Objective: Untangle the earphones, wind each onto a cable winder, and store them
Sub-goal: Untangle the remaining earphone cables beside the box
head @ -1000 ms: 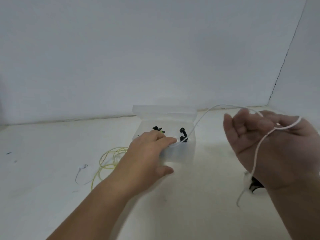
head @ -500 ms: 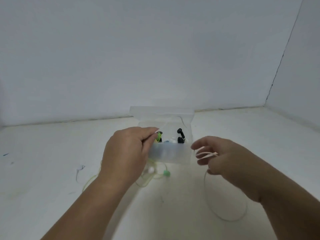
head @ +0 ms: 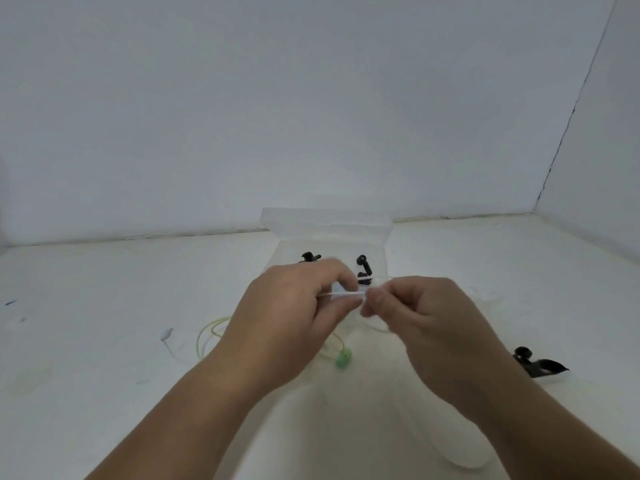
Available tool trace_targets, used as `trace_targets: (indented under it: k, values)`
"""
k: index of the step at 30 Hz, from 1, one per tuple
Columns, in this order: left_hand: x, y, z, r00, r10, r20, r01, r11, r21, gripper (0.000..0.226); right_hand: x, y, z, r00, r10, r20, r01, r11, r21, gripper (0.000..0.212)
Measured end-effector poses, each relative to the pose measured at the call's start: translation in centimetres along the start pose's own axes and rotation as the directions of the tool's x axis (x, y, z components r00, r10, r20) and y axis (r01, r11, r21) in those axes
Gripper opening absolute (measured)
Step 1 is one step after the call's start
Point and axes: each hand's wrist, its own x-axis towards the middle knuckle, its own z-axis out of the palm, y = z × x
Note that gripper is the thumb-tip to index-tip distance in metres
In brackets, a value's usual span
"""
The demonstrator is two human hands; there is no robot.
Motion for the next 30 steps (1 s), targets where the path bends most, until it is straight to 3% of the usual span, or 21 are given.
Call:
trace_targets:
  k: [2,4,6,8,11,14,16,18,21,22,23,24,25,26,28,30]
  values:
    - [0.1,-0.3,-0.2,0.996,-0.085,0.040,0.085,0.996,0.000,0.012,0.4,0.2,-0.7,0.993,0.060,-0.106,-0.057,0.998,0.033,0.034]
    - [0.1,-0.9,-0.5,0.987,-0.137,0.081,0.135,0.990,0.029,0.012,0.9,0.4,-1.7,0.970,0.139,-0.201,-0.073,0.950,0.304,0.036]
    - [0.2,-1.7,-0.7,0.974,-0.195,0.112,0.186,0.979,0.088,0.009,1.5,0.7,-3.1,0.931,0.244,-0.271,-0.017,0.772,0.635,0.039]
    - [0.3,-2.6,-0.9,0.957,-0.259,0.127,0.245,0.962,0.120,0.012,2.0,1.0,-4.7,0.911,0.320,-0.259,0.051,0.537,0.842,0.036]
    - [0.4,-3.4,-1.4,0.936,-0.333,0.113,0.320,0.940,0.119,0.016,2.0,1.3,-6.6,0.883,0.416,-0.218,0.107,0.272,0.956,0.037]
    - [0.4,-3.8,-1.8,0.935,-0.348,0.067,0.340,0.934,0.111,0.023,2.0,2.2,-7.9,0.821,0.517,-0.242,0.167,0.188,0.968,0.036]
    - [0.4,-3.7,-1.9,0.933,-0.357,0.040,0.358,0.934,-0.010,0.024,2.1,2.8,-8.1,0.776,0.576,-0.257,0.104,0.285,0.953,0.035]
    - [0.5,-3.1,-2.0,0.936,-0.351,0.025,0.350,0.923,-0.160,0.026,2.2,2.9,-7.5,0.762,0.571,-0.306,-0.065,0.537,0.841,0.039]
    - [0.5,-2.7,-2.1,0.946,-0.324,0.002,0.317,0.925,-0.209,0.025,1.8,2.4,-5.7,0.831,0.463,-0.309,-0.353,0.867,0.351,0.032]
    - [0.5,-2.7,-2.1,0.949,-0.315,0.001,0.309,0.928,-0.207,0.023,1.6,2.5,-5.1,0.866,0.417,-0.274,-0.410,0.908,0.087,0.026]
    - [0.5,-2.8,-2.1,0.951,-0.309,0.005,0.304,0.932,-0.198,0.021,1.3,2.4,-4.6,0.893,0.379,-0.243,-0.427,0.883,-0.193,0.018]
    - [0.4,-2.8,-2.0,0.955,-0.296,0.012,0.293,0.939,-0.178,0.019,1.1,2.3,-4.0,0.911,0.325,-0.253,-0.405,0.819,-0.405,0.007]
    - [0.4,-2.7,-1.9,0.962,-0.271,0.021,0.272,0.951,-0.148,0.018,1.0,2.3,-3.6,0.921,0.257,-0.292,-0.377,0.773,-0.510,0.014]
    - [0.4,-2.6,-1.8,0.971,-0.238,0.027,0.239,0.964,-0.118,0.018,0.8,2.2,-3.1,0.933,0.152,-0.327,-0.309,0.803,-0.510,0.024]
    - [0.2,-2.3,-1.3,0.988,-0.156,0.018,0.157,0.985,-0.069,0.017,0.5,1.0,-2.3,0.938,-0.006,-0.347,-0.099,0.954,-0.282,0.021]
    - [0.2,-1.9,-0.9,0.996,-0.081,0.022,0.082,0.996,-0.021,0.019,-0.1,-0.7,-1.5,0.996,0.014,-0.084,-0.001,0.988,0.156,0.011]
